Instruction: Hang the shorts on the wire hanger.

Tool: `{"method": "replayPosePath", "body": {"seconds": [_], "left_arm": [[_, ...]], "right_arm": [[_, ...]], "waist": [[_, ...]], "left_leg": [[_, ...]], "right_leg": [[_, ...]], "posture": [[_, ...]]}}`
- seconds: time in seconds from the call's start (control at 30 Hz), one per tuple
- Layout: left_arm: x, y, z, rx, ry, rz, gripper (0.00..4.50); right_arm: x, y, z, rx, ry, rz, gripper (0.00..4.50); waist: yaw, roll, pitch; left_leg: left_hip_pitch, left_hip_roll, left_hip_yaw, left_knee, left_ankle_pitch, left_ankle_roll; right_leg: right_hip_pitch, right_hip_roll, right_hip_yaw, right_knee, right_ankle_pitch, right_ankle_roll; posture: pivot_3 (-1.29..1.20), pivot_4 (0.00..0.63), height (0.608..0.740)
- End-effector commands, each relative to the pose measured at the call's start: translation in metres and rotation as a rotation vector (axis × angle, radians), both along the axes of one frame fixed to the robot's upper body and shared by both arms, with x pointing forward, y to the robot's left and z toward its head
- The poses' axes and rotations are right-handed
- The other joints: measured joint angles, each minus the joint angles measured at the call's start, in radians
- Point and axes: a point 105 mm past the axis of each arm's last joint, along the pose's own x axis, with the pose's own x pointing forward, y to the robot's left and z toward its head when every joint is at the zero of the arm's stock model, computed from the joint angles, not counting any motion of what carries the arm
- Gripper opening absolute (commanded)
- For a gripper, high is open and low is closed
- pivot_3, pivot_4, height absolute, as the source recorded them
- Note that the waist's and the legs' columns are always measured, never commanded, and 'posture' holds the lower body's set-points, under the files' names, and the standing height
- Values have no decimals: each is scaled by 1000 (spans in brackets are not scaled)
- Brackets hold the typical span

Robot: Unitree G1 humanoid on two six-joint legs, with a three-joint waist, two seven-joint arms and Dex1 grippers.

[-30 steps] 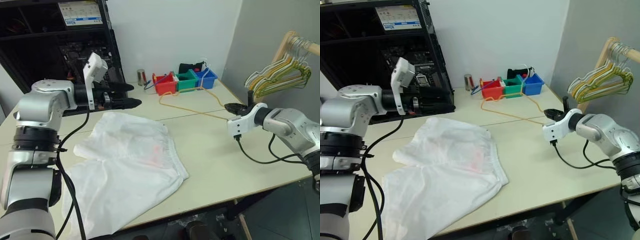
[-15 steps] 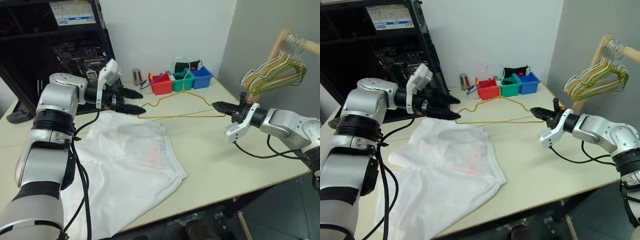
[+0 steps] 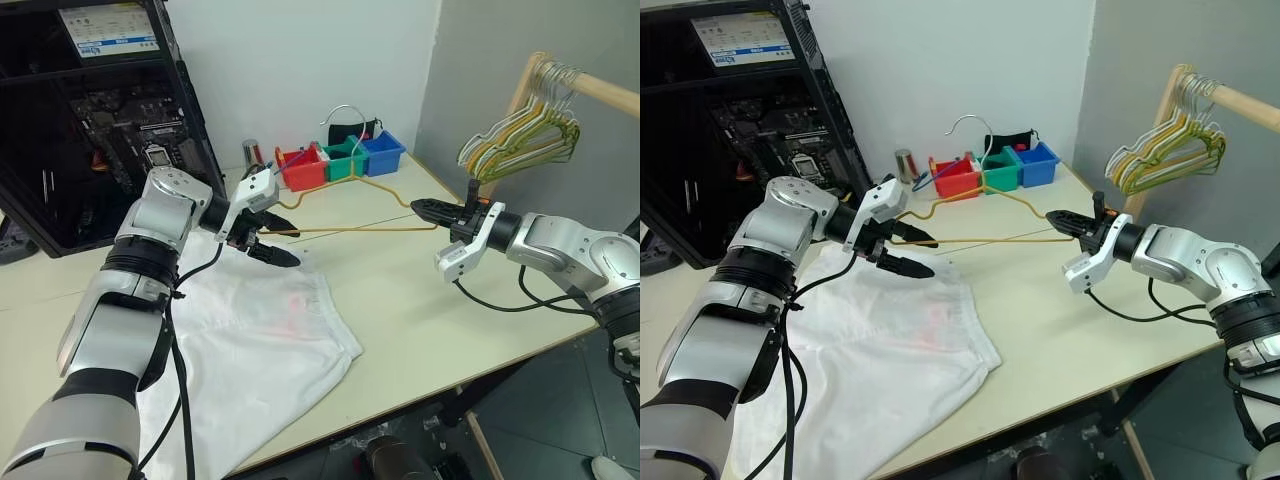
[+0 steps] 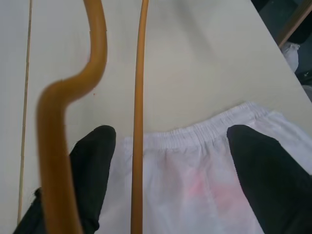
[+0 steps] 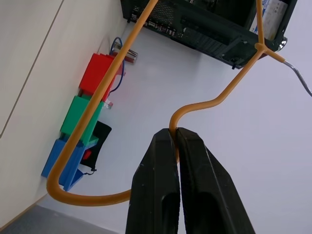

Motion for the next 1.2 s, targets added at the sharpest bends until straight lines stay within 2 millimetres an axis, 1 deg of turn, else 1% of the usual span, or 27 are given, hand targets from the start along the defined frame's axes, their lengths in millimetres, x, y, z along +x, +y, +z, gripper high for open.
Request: {"method": "replayPosePath", "body": {"seconds": [0.03,0.23,0.33,0.5,0.7,0.77,0.9,0.97,1.0,1.07,1.1,1.13,1.2], "left_arm": [[6,0,18,-22,-62,9,2795],[4,0,18,-26,-54,0,1626],[4,0,18,-25,-54,-1,919],[4,0,18,-27,-55,-4,12],[0,-1,13,-22,-51,-24,12],[2,0,12,-15,-66,-13,12],[6,-3,10,-5,-118,-4,12],[6,-8,7,-26,-127,0,0],[7,-11,5,-35,-133,6,0],[7,-18,-3,-44,-152,12,0],[8,-21,-7,-49,-160,24,0],[9,-22,-9,-53,-165,33,0],[12,-24,-17,-29,-214,57,0]], "right_arm": [[-1,-2,17,14,-54,0,0],[-2,-2,14,6,-50,5,0],[-2,-2,12,3,-47,7,0],[-3,-2,7,-10,-30,11,0],[-3,0,10,3,-32,17,0],[-3,0,9,3,-25,16,0],[0,-3,4,30,45,-16,0],[0,-4,2,52,100,-27,509],[-1,-4,1,52,119,-27,673],[0,-5,0,63,150,-39,1211],[0,-7,-3,68,182,-50,1403],[-1,-7,-4,71,205,-58,1667],[-3,-10,-10,98,290,-76,2047]], "waist": [[-3,0,0],[-4,0,0],[-4,0,0],[-4,0,0],[-4,0,0],[-4,0,0],[-4,0,0],[-4,0,0],[-4,0,0],[-5,0,0],[-4,0,0],[-4,0,0],[-4,-1,-1]], "left_leg": [[0,0,0,0,0,0],[0,0,0,0,0,0],[0,0,0,0,0,0],[0,0,0,0,0,0],[0,0,0,0,0,0],[0,0,0,0,0,0],[0,0,0,0,0,0],[0,0,0,0,0,0],[0,0,0,0,0,0],[1,0,0,0,0,0],[1,1,0,1,0,0],[1,1,-1,1,0,0],[0,1,-1,1,0,0]], "right_leg": [[0,0,0,0,0,0],[0,0,0,0,0,0],[0,0,0,0,0,0],[0,0,0,0,0,0],[0,0,0,0,0,0],[0,0,0,0,0,0],[0,0,0,0,0,0],[0,0,0,0,0,0],[0,0,0,0,0,0],[1,0,0,0,0,0],[1,0,0,0,0,0],[2,0,0,0,0,0],[2,0,0,0,0,0]], "posture": [[-191,0,740],[-189,0,740],[-186,0,740],[-184,0,740],[-187,0,740],[-187,0,740],[-191,0,740],[-191,0,740],[-197,0,740],[-197,0,740],[-199,0,740],[-199,0,740],[-202,0,740]]}}
